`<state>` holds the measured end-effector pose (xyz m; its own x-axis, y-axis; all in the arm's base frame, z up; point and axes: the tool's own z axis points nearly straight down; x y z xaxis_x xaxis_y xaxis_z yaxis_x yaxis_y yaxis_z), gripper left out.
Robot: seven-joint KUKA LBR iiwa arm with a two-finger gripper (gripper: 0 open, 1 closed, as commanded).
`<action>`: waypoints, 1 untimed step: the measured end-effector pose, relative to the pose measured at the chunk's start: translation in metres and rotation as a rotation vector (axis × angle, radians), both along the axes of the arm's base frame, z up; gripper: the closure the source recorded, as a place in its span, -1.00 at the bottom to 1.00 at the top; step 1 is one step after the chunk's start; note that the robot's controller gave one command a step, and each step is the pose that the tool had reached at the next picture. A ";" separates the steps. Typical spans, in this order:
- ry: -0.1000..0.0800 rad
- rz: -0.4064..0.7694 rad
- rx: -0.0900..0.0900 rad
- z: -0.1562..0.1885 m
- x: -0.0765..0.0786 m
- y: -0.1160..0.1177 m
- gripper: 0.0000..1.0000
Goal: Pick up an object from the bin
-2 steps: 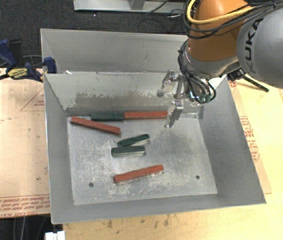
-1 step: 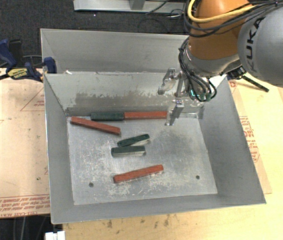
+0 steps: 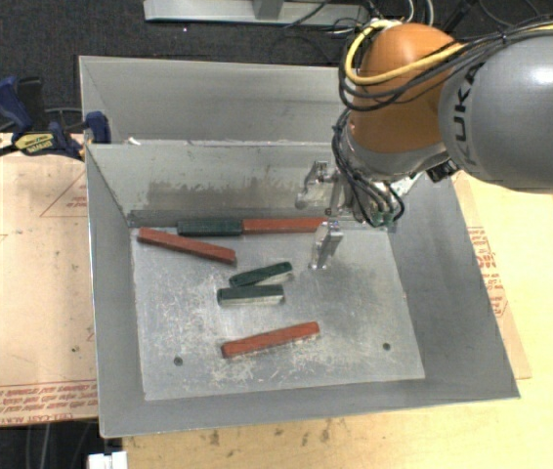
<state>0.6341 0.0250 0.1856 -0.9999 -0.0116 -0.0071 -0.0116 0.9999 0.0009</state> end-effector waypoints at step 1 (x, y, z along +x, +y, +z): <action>0.003 -0.036 0.001 -0.061 -0.012 0.012 -1.00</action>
Offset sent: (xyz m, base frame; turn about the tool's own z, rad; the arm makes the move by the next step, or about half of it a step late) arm -0.0075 0.0498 -0.1038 -0.1316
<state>0.6225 0.0371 0.1251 -0.9997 0.0247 -0.0044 0.0247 0.9997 0.0015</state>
